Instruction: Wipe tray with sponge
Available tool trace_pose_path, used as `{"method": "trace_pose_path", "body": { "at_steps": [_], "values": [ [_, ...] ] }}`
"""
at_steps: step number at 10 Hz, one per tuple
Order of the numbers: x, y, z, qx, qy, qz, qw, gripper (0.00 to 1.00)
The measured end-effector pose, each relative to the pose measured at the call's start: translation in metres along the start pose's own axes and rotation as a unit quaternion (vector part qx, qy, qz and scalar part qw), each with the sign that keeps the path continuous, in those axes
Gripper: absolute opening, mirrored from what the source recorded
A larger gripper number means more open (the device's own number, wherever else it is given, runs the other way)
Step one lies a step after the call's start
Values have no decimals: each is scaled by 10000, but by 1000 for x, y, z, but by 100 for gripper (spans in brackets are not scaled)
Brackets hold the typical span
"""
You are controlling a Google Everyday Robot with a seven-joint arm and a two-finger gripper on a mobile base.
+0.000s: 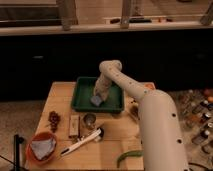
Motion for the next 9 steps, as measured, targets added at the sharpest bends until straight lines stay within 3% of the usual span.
{"method": "trace_pose_path", "body": {
  "at_steps": [3, 5, 9],
  "values": [
    [9, 33, -12, 0, 78, 245, 9997, 1],
    [18, 44, -20, 16, 264, 454, 9986, 1],
    [45, 25, -24, 14, 612, 602, 9963, 1]
  ]
}}
